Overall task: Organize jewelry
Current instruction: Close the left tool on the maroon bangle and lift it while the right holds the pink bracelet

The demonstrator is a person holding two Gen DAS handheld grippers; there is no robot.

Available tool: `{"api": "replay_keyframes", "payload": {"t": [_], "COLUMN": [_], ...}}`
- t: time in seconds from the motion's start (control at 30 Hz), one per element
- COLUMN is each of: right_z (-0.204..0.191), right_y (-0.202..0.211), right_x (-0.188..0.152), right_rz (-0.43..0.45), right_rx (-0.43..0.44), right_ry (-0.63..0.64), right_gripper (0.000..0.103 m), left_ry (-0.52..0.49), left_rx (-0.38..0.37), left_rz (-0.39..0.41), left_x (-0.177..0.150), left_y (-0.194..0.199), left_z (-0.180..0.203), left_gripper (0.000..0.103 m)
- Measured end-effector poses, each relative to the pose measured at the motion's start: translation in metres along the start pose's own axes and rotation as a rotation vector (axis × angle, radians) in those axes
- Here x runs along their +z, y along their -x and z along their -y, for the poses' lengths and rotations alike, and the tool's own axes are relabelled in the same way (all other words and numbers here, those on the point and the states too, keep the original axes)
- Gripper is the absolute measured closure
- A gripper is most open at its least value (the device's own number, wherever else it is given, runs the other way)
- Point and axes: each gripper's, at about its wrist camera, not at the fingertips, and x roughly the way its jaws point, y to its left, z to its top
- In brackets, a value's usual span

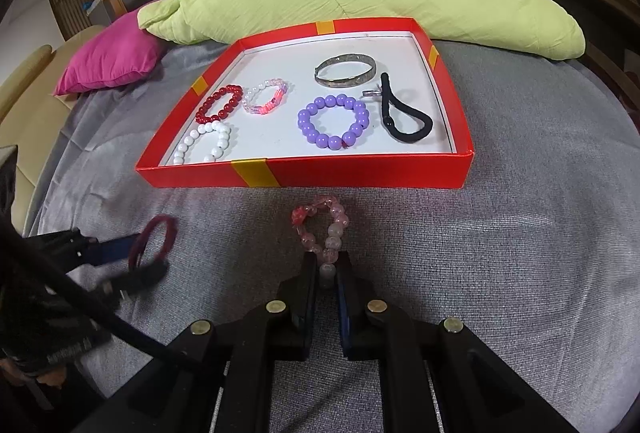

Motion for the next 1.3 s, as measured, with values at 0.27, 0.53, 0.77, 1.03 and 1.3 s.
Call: {"api": "replay_keyframes", "payload": {"t": [0.27,0.53,0.77,1.03,1.3], "right_z": [0.0,-0.005,-0.006,-0.005,0.009], "right_y": [0.006,0.022,0.037,0.033,0.015], "right_x": [-0.001,0.002,0.004,0.004,0.002], "right_rz": [0.021,0.07,0.124,0.097,-0.001], "right_rx": [0.017,0.103,0.172,0.143,0.088], "right_ry": [0.013,0.037,0.037,0.031,-0.002], "right_gripper": [0.092,0.092,0.093,0.093,0.064], "left_ry": [0.04,0.039,0.03,0.04,0.046], "left_rx": [-0.016,-0.009,0.051,0.054,0.065], "left_rz": [0.062,0.101,0.144,0.153,0.148], "left_x": [0.005,0.006,0.01,0.015,0.014], "left_y": [0.015,0.029,0.035,0.035,0.035], "left_z": [-0.012,-0.011,-0.012,-0.011,-0.013], "left_gripper": [0.093,0.093,0.093,0.093,0.093]}}
